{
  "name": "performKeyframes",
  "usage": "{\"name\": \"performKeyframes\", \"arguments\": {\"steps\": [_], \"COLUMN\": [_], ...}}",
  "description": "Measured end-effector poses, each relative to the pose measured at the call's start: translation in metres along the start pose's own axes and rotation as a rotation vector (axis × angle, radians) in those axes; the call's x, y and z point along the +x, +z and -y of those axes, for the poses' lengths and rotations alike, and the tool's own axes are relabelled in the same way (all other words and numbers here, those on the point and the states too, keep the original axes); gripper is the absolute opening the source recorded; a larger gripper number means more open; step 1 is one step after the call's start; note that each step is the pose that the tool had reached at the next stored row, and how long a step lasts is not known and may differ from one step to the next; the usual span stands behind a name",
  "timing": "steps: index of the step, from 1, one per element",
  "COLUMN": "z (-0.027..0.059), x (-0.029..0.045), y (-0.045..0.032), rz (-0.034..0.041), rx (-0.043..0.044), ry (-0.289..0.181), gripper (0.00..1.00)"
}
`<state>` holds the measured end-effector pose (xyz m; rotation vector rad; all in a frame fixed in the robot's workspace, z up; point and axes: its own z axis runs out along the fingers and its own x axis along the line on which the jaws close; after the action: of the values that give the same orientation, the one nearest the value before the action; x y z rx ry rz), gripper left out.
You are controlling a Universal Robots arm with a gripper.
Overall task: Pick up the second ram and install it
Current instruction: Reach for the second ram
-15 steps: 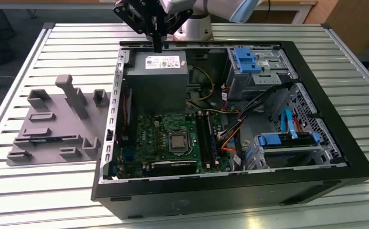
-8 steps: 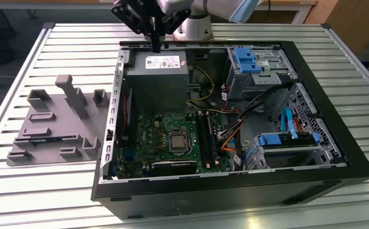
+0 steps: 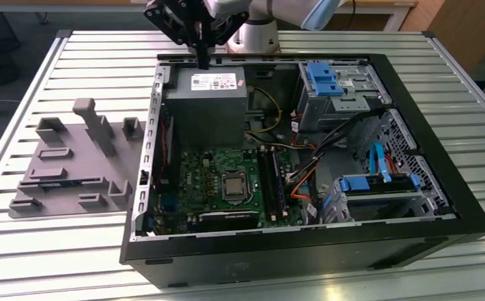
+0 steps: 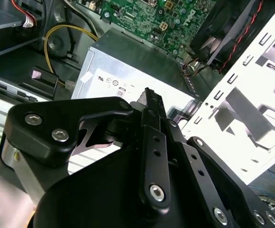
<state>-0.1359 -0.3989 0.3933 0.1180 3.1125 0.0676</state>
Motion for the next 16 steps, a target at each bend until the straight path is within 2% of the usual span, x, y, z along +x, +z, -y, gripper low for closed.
{"name": "performKeyframes", "arguments": {"steps": [16], "z": [0.0004], "x": [0.0053], "y": [-0.0002], "rz": [0.0], "rx": [0.0], "ry": [0.0], "gripper": [0.11]}}
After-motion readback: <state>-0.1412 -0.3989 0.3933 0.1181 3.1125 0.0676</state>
